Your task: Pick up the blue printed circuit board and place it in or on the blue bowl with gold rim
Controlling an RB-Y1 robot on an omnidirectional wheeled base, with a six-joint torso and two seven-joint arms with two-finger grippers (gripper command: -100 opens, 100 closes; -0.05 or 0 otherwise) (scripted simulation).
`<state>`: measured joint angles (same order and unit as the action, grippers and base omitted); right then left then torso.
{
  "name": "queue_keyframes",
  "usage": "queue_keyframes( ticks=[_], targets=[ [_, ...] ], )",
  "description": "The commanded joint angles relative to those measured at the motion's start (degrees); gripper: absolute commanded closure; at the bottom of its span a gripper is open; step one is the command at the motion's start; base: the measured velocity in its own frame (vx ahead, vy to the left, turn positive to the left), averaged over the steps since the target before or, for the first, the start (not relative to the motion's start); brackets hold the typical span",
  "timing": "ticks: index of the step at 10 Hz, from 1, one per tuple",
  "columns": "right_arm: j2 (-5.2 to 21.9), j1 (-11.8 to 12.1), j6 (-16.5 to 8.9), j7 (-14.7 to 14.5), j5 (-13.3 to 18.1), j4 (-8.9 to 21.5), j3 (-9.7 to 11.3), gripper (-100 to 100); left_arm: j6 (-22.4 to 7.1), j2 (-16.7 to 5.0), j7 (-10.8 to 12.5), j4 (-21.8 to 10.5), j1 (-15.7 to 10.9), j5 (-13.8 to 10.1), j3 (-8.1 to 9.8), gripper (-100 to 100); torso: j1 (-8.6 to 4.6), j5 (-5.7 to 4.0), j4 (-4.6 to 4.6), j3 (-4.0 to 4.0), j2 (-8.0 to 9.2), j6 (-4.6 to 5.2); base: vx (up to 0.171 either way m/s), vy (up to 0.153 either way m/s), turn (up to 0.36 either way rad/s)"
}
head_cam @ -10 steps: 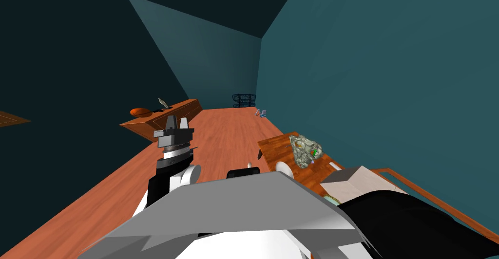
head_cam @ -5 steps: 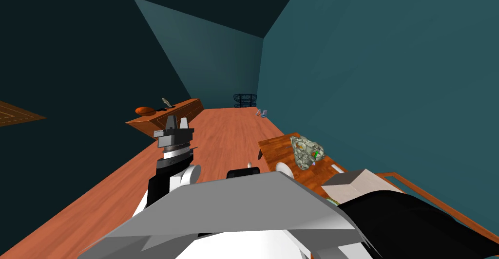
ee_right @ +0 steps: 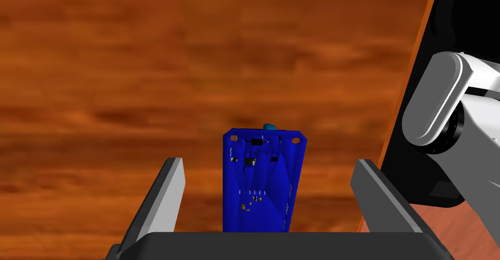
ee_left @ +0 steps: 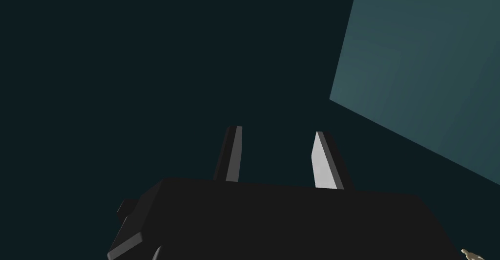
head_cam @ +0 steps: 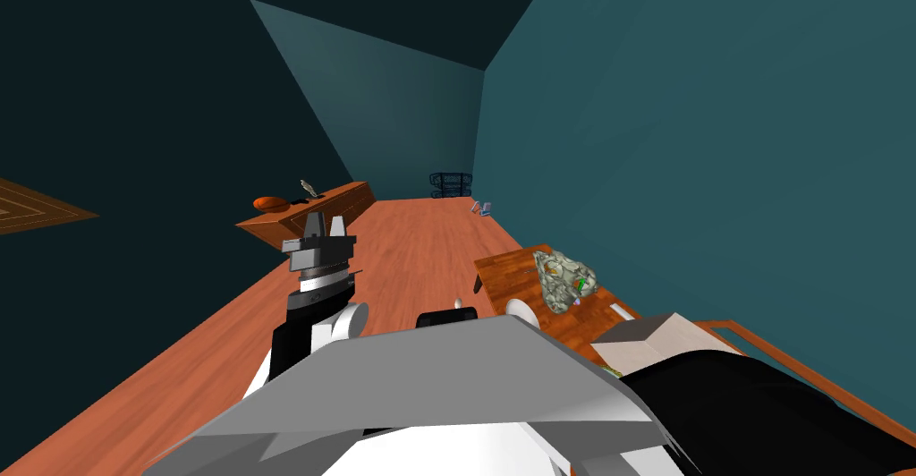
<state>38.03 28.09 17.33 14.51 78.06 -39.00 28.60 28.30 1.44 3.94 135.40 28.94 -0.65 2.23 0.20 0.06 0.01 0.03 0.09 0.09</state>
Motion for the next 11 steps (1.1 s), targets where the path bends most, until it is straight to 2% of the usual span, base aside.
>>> queue_keyframes(
  ticks=[1,11],
  targets=[
    [0.0,0.01,-0.01,0.03,0.0,-0.01,0.01,-100,0.0,0.0,0.0,0.0,0.0,0.0,0.0,0,0.0,0.0,0.0,0.0,0.0,0.0,0.007,0.016,-0.044],
    [-0.19,-0.34,-0.24,-0.03,0.52,0.43,0.47,-100,0.0,0.0,0.0,0.0,0.0,0.0,0.0,0,-0.05,-0.01,0.0,0.01,0.02,-0.01,-0.001,-0.002,0.004]
  ],
)
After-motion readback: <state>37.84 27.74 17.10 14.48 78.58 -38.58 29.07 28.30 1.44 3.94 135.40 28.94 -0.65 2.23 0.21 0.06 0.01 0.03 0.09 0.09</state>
